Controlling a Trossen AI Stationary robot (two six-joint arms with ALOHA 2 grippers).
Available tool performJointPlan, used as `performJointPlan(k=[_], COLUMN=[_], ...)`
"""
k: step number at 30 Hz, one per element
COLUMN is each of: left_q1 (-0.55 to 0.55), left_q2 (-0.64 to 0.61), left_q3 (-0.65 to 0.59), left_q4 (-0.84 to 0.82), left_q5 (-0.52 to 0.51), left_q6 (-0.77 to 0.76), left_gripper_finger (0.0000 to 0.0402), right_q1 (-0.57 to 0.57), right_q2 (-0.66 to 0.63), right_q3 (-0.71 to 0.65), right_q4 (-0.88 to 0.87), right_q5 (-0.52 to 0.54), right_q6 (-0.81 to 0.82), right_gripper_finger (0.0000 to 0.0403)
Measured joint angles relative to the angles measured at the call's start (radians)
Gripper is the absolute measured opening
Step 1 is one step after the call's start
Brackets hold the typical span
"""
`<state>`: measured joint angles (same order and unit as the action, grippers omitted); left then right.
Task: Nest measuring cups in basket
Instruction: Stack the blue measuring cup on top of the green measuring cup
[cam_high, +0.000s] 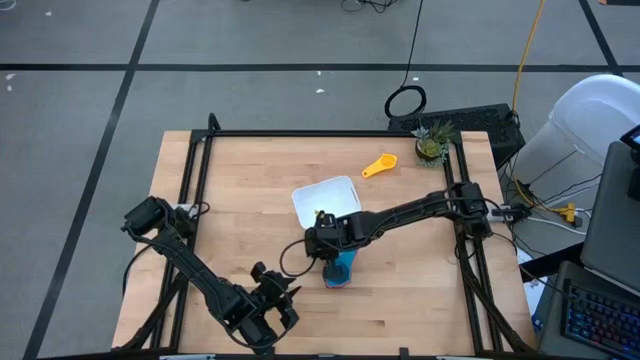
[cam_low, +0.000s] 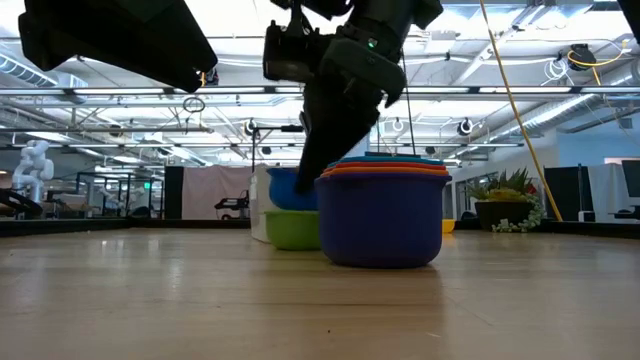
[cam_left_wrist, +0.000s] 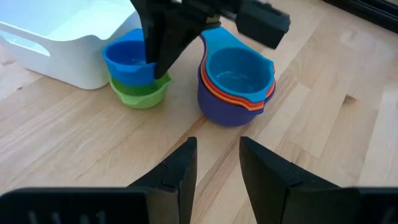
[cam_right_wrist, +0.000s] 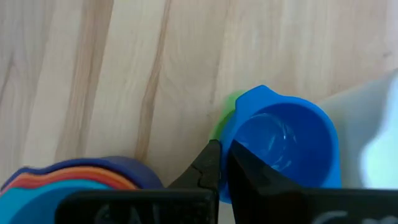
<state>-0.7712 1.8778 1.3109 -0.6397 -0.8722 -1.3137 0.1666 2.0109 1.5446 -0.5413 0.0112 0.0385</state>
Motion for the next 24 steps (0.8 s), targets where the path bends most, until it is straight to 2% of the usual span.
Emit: performJointPlan(k=[8, 19, 24], left_q1=[-0.004, -0.004, -0.004], left_q2=[0.0, 0.0, 0.0], left_q3=[0.0, 0.0, 0.0], left_q4=[0.001, 0.001, 0.001], left_q5=[0.0, 0.0, 0.0], left_q6=[-0.005, -0.009, -0.009], left_gripper_finger=[0.0122, 0.0122, 0.0122], right_q1=[0.0, 0.0, 0.005], right_q2=[0.0, 0.0, 0.0], right_q3=[-0.052, -0.057, -0.057], right_q4=[0.045, 0.087, 0.101], right_q5=[-0.021, -0.042, -0.042], right_q6=[0.002, 0.028, 0.028], right_gripper_finger=[0.0028, 0.0109, 0.0132])
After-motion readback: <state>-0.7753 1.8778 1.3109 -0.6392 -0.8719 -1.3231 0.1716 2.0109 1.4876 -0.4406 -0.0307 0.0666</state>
